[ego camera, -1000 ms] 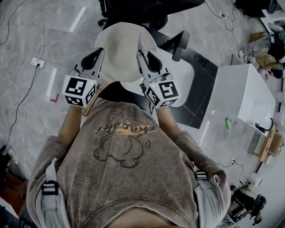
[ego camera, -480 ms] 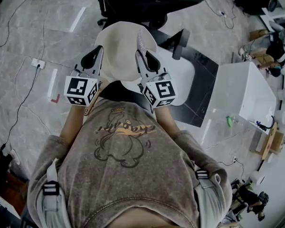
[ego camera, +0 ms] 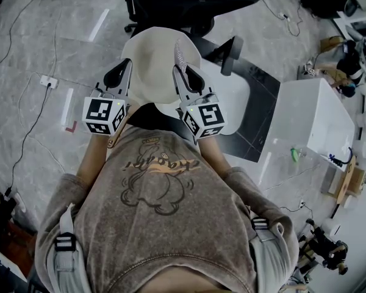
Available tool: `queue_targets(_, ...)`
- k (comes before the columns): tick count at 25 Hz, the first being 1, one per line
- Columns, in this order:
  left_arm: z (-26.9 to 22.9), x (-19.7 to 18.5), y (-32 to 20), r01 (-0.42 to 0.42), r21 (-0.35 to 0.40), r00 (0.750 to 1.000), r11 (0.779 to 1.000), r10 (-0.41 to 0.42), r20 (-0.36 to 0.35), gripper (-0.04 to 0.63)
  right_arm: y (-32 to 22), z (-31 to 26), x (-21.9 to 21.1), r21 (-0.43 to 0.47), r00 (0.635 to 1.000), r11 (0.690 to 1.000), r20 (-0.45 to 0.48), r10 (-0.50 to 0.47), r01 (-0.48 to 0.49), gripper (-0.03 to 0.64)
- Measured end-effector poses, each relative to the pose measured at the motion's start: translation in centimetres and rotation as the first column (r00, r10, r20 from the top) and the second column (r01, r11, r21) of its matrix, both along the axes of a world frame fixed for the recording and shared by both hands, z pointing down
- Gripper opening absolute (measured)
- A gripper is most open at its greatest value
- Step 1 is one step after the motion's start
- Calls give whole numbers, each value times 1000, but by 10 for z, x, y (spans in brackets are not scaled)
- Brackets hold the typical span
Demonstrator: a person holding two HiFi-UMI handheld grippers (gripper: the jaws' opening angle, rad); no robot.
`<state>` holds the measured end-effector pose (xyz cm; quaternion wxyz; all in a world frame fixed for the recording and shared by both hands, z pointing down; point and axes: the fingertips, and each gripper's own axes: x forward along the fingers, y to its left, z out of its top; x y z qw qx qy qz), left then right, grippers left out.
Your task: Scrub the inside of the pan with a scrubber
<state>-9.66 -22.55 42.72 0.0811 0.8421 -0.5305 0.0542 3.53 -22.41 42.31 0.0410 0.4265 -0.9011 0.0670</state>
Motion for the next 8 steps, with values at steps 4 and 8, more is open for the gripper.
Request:
queue_targets(4, 1, 1, 0, -3, -8, 1000, 1000, 3, 1, 18, 1, 0, -1, -3, 1000, 1000, -9, -9, 9, 84)
queue_targets(8, 2, 1, -2, -6, -11, 1000, 1000, 6, 5, 18, 0, 0, -2, -3, 1000, 1000, -13, -16, 16, 84)
